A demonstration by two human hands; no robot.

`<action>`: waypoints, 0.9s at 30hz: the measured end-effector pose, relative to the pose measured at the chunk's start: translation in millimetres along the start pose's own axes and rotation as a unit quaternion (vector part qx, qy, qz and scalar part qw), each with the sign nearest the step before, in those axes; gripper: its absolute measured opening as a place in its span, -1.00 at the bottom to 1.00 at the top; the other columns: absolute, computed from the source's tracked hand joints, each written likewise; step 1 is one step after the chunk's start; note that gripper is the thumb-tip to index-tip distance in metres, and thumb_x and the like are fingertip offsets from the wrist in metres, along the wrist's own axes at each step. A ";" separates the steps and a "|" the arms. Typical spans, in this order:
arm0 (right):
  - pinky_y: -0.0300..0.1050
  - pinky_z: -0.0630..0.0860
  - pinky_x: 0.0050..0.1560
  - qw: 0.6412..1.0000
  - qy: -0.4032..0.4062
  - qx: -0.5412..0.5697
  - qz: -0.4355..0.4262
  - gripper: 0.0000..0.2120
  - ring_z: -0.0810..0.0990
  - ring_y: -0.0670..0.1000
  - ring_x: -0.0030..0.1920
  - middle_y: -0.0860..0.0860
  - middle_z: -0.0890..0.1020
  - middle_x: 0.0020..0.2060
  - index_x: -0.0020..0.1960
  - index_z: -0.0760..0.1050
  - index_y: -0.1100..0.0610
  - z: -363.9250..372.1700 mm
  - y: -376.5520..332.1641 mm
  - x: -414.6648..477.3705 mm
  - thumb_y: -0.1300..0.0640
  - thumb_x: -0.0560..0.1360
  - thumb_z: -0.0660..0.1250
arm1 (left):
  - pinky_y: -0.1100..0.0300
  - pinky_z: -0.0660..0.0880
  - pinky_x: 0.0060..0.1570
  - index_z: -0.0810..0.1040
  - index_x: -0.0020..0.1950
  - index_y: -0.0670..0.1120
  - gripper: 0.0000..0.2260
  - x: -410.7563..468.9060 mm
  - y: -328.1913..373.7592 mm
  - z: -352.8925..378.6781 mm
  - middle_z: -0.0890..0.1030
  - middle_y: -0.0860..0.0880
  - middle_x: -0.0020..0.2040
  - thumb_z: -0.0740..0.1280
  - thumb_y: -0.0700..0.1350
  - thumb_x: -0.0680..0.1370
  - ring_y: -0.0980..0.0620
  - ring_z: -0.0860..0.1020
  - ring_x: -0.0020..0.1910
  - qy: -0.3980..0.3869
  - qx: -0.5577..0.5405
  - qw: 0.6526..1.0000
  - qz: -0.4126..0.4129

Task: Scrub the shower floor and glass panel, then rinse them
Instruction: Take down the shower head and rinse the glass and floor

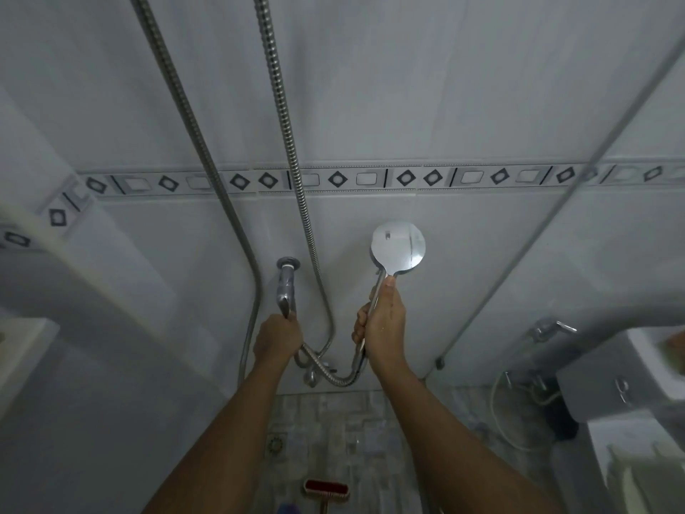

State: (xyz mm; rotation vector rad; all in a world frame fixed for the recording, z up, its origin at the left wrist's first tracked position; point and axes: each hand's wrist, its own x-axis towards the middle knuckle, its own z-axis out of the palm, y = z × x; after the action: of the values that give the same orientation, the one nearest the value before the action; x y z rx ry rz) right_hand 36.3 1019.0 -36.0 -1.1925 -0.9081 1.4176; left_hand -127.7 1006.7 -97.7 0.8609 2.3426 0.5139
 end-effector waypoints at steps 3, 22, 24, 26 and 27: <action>-0.15 0.36 -0.47 1.000 -0.003 0.012 -0.006 -0.47 0.34 0.03 -0.49 0.15 0.37 -0.42 -0.14 0.39 0.07 -2.6 -13.8 -3.6 -0.40 0.52 0.07 | -0.02 0.54 0.17 0.59 0.18 -0.25 -0.52 -9.3 1.7 -8.2 0.62 -0.26 0.15 0.17 0.13 0.60 -0.24 0.60 0.13 -0.023 -0.022 0.999 -0.013; -0.05 0.50 -0.21 0.909 -0.120 0.191 -0.350 -0.78 0.52 0.00 -0.27 0.05 0.55 -0.24 0.03 0.51 0.13 24.6 -389.8 -63.9 0.10 0.66 0.11 | 0.19 0.36 -0.32 0.58 -0.34 -0.23 -0.26 -159.4 204.8 -278.1 0.60 -0.09 -0.37 0.07 0.41 0.55 -0.03 0.54 -0.37 0.109 -0.152 0.908 0.375; -0.06 0.53 -0.18 0.901 -0.099 0.150 -0.395 -0.78 0.53 -0.02 -0.25 0.03 0.55 -0.22 0.00 0.48 0.17 26.2 -431.9 -68.1 0.09 0.67 0.13 | 0.17 0.32 -0.31 0.52 -0.34 -0.18 -0.30 -185.2 229.6 -301.9 0.50 -0.06 -0.40 0.09 0.44 0.51 0.02 0.46 -0.41 0.127 -0.144 0.877 0.440; -0.07 0.57 -0.15 0.891 -0.079 0.120 -0.430 -0.78 0.55 -0.03 -0.23 0.05 0.56 -0.15 0.07 0.46 0.23 27.4 -469.5 -66.4 0.08 0.66 0.15 | 0.15 0.30 -0.32 0.49 -0.31 -0.21 -0.33 -200.1 252.4 -318.0 0.44 -0.06 -0.40 0.14 0.42 0.50 0.03 0.42 -0.41 0.143 -0.131 0.846 0.497; -0.06 0.59 -0.13 0.887 -0.065 0.110 -0.444 -0.78 0.56 -0.03 -0.21 0.06 0.57 -0.12 0.12 0.46 0.24 27.8 -487.7 -65.3 0.09 0.66 0.17 | 0.14 0.29 -0.33 0.47 -0.30 -0.21 -0.36 -206.9 262.8 -323.8 0.42 -0.04 -0.39 0.20 0.39 0.51 0.04 0.40 -0.40 0.156 -0.123 0.833 0.517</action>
State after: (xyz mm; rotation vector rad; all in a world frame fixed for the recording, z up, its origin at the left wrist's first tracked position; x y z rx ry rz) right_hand 120.6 1048.2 448.7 -0.3872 -1.1458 0.8065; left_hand -86.5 1005.6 366.1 2.0065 1.7920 1.4335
